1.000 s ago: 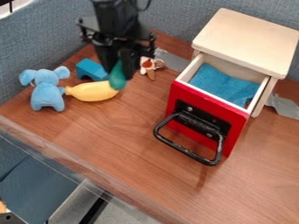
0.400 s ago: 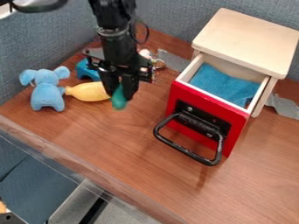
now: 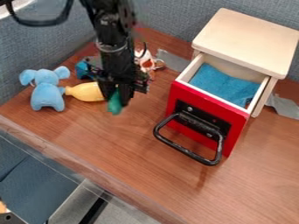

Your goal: Removed the green thing from the drawer and placed it on the left side of the table.

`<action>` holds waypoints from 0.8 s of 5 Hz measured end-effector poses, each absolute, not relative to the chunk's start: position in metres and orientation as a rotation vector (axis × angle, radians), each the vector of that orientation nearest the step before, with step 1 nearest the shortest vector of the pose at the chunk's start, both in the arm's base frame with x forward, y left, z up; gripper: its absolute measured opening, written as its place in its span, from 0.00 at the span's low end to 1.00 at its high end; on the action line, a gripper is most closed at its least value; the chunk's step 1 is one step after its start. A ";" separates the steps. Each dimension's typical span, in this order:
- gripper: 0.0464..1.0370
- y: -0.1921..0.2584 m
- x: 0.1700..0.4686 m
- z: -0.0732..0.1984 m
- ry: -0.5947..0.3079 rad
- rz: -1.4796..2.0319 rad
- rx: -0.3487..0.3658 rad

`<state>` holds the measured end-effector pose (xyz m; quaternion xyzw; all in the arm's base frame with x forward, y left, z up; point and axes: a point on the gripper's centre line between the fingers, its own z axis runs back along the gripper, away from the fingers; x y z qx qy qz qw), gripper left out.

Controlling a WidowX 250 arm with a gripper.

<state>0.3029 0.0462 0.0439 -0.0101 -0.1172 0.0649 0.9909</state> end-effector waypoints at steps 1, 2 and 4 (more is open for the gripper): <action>0.35 0.046 0.306 0.034 -0.233 0.126 -0.019; 0.35 0.046 0.306 0.018 -0.190 0.135 -0.031; 0.41 0.050 0.315 0.012 -0.174 0.174 -0.019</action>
